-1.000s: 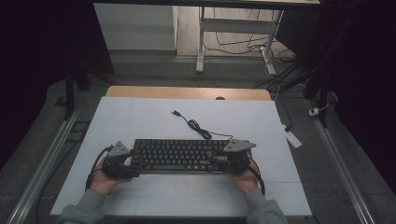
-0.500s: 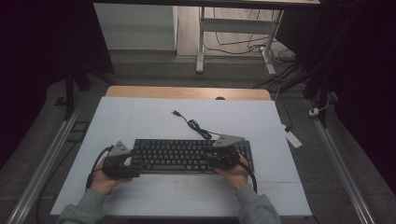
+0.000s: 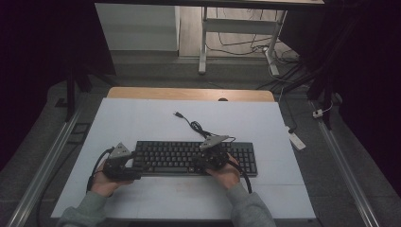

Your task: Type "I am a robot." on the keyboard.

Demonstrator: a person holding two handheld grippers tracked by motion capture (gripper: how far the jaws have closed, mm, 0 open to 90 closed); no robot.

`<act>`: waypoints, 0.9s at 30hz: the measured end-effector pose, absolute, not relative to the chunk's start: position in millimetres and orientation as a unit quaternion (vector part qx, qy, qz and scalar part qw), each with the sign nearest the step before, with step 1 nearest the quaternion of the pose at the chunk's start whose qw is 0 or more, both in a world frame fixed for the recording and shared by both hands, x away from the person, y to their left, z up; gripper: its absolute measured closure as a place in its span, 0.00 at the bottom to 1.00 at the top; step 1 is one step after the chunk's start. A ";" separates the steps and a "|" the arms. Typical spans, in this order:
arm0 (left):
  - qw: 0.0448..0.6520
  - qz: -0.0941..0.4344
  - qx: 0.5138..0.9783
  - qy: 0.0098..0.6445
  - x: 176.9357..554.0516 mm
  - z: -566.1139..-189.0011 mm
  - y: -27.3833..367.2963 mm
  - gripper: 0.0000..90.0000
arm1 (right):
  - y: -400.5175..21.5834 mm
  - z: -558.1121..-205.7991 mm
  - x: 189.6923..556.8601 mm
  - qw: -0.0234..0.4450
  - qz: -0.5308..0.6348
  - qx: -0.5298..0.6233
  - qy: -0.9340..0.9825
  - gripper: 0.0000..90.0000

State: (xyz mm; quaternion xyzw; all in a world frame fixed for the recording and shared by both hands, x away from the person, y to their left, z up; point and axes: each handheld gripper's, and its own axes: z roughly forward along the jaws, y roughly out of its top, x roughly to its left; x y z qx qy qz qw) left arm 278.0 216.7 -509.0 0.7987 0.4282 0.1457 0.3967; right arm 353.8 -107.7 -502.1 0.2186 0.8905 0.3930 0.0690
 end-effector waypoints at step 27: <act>0.396 0.145 0.800 0.427 278.1 -509.3 215.8 0.28 | -121.2 -500.3 345.9 0.106 0.421 0.222 0.873 0.82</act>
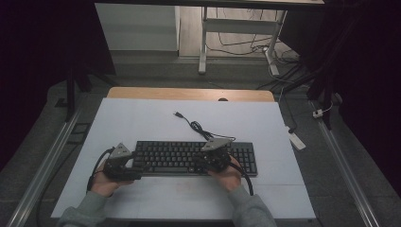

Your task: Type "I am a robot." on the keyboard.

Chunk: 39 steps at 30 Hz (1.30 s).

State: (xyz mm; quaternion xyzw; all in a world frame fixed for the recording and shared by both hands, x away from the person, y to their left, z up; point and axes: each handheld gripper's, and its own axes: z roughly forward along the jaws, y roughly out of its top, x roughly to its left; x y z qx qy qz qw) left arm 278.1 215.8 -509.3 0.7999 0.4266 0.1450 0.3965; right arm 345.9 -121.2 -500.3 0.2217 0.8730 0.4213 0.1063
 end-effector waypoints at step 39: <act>0.388 0.150 0.798 0.436 258.1 -515.4 223.6 0.27 | -276.1 -504.1 298.7 0.189 0.434 0.307 0.825 0.50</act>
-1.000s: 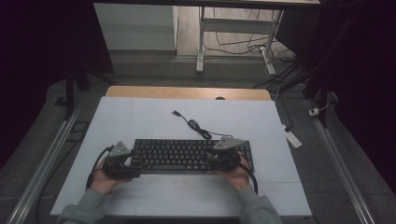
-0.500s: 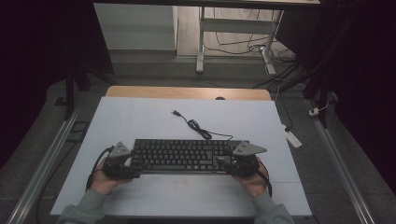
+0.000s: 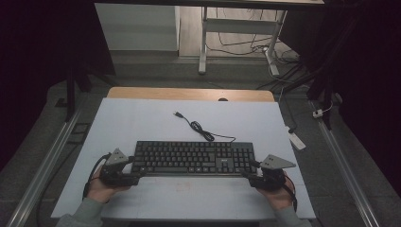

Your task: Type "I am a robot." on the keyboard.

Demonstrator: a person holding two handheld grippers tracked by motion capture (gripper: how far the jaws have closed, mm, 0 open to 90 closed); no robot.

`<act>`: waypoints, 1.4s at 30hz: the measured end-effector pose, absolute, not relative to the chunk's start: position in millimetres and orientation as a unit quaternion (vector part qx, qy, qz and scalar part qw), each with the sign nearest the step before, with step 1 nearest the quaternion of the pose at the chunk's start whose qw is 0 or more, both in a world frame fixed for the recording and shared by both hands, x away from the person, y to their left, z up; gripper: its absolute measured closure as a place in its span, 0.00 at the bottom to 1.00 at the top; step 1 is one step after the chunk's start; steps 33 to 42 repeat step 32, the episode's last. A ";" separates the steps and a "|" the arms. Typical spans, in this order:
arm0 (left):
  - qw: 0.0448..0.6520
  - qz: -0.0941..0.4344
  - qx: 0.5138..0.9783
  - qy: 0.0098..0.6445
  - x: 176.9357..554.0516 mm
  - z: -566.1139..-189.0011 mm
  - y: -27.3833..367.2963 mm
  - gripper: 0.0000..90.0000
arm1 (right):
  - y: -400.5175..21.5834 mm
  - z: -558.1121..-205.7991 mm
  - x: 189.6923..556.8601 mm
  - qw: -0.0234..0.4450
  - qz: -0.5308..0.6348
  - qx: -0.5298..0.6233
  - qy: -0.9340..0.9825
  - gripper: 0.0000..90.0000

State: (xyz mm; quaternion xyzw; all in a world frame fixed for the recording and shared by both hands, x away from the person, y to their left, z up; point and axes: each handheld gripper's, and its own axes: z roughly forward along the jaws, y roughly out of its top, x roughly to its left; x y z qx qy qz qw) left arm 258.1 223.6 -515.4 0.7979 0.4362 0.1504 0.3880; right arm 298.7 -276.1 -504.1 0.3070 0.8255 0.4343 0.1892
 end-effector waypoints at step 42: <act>0.391 0.149 0.797 0.436 255.4 -518.3 228.7 0.26 | -284.0 -508.7 300.6 0.189 0.434 0.312 0.824 0.50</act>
